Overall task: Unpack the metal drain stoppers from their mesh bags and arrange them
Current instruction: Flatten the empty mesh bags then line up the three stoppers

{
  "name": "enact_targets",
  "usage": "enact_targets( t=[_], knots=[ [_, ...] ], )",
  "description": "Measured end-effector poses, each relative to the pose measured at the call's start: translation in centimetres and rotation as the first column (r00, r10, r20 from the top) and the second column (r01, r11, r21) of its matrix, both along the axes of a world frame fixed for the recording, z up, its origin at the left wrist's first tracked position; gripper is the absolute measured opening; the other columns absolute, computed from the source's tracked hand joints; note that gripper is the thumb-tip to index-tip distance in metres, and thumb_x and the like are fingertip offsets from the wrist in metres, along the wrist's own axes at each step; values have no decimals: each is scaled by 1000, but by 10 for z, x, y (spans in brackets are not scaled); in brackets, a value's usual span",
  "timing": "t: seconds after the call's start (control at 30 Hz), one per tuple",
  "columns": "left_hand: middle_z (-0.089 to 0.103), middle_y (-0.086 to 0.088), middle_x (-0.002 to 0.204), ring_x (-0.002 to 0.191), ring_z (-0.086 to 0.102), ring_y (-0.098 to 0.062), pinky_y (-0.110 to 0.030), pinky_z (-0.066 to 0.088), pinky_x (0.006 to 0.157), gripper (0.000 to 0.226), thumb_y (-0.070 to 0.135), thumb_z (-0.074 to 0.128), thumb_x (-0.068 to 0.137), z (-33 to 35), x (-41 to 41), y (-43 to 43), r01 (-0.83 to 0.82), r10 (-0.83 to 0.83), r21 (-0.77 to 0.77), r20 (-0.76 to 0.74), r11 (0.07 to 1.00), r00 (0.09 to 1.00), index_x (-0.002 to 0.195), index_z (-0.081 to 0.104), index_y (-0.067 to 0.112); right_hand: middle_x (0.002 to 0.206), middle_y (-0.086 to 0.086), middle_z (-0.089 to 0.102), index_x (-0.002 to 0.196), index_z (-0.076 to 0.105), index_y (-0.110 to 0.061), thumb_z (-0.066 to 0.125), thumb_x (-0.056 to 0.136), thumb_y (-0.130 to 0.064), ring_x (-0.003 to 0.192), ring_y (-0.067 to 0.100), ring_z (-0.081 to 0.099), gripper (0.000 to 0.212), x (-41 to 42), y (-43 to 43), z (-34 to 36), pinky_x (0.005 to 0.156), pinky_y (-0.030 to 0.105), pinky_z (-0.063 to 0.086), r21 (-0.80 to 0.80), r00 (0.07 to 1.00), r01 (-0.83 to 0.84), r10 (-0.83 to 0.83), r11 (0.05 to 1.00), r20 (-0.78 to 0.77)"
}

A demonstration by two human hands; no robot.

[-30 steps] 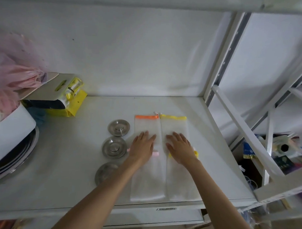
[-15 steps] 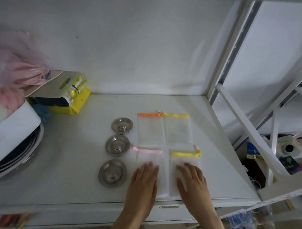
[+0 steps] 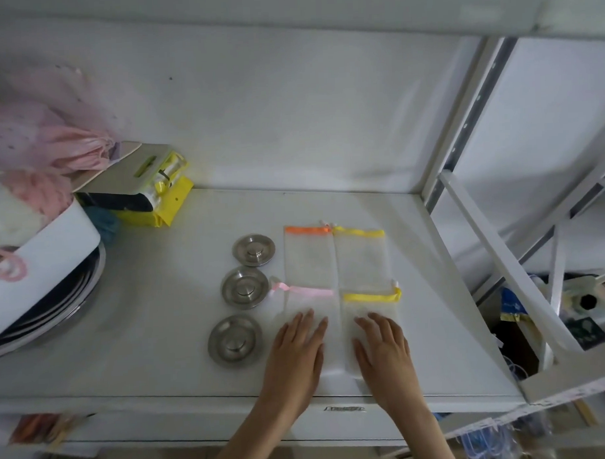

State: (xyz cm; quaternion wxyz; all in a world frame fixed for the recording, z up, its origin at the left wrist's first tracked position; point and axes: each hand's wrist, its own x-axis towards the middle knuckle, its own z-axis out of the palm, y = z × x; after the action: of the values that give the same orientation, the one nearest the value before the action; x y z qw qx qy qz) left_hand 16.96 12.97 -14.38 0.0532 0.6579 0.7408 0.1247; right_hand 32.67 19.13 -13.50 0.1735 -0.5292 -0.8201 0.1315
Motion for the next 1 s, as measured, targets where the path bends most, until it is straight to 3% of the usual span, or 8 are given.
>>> enact_targets(
  t=[0.1, 0.2, 0.3, 0.47, 0.57, 0.7, 0.87, 1.0],
  knots=[
    [62, -4, 130, 119, 59, -23, -37, 52, 92, 42, 30, 36, 89, 13, -12, -19, -58, 59, 76, -17, 995, 998, 122, 61, 21, 114, 11, 61, 107, 60, -12, 62, 86, -12, 107, 31, 52, 22, -17, -6, 17, 91, 41, 48, 23, 990, -1, 4, 1000, -139],
    [66, -11, 121, 111, 63, -29, -41, 54, 86, 41, 28, 35, 89, 11, -36, -47, -181, 183, 114, -6, 977, 983, 114, 64, 14, 112, 7, 61, 107, 58, -15, 60, 85, -9, 104, 27, 52, 23, -50, -9, 31, 88, 38, 47, 34, 969, -115, 120, 993, -214],
    [64, -13, 124, 110, 62, -30, -40, 55, 83, 52, 36, 19, 97, -3, -60, -71, -259, 261, 70, -15, 963, 965, 120, 60, 13, 119, 7, 60, 113, 57, -14, 55, 85, -5, 107, 26, 52, 30, -105, -5, 36, 92, 36, 44, 6, 925, -280, 271, 960, -268],
    [55, -10, 138, 116, 61, -27, -35, 56, 82, 45, 20, 59, 81, -12, -67, -82, -235, 230, 75, 71, 969, 971, 126, 58, 20, 137, 14, 48, 118, 55, -10, 45, 86, -9, 125, 33, 42, 34, -183, 2, 20, 103, 44, 36, -68, 900, -424, 412, 903, -142],
    [60, -11, 132, 111, 64, -29, -36, 50, 91, 38, 28, 34, 93, -13, -66, -83, -233, 226, 93, 75, 968, 971, 122, 59, 20, 137, 16, 48, 121, 54, -9, 27, 82, -23, 129, 35, 40, 50, -193, 2, 5, 111, 46, 27, -50, 910, -413, 411, 909, -52],
    [62, -11, 130, 114, 63, -28, -34, 30, 100, 58, 38, 8, 99, -12, -67, -76, -275, 272, 57, 55, 960, 961, 120, 60, 19, 130, 14, 55, 114, 59, -12, 31, 79, -25, 122, 36, 48, 47, -193, 5, 2, 107, 48, 35, -35, 922, -387, 386, 921, -40],
    [61, -11, 131, 112, 63, -28, -38, 42, 98, 63, 38, 8, 99, -8, -68, -68, -276, 275, 2, 85, 961, 958, 120, 64, 20, 123, 14, 56, 107, 59, -9, 39, 89, -20, 114, 34, 47, 29, -199, 14, 17, 99, 43, 37, 16, 940, -321, 321, 947, -114],
    [58, -8, 135, 116, 61, -25, -44, 51, 92, 64, 41, 5, 97, -5, -73, -66, -261, 263, -34, 70, 965, 962, 123, 62, 24, 144, 16, 38, 133, 39, -6, 39, 96, -20, 131, 33, 33, 39, -213, 48, 18, 111, 40, 23, -76, 951, -309, 306, 948, -46]
  ],
)
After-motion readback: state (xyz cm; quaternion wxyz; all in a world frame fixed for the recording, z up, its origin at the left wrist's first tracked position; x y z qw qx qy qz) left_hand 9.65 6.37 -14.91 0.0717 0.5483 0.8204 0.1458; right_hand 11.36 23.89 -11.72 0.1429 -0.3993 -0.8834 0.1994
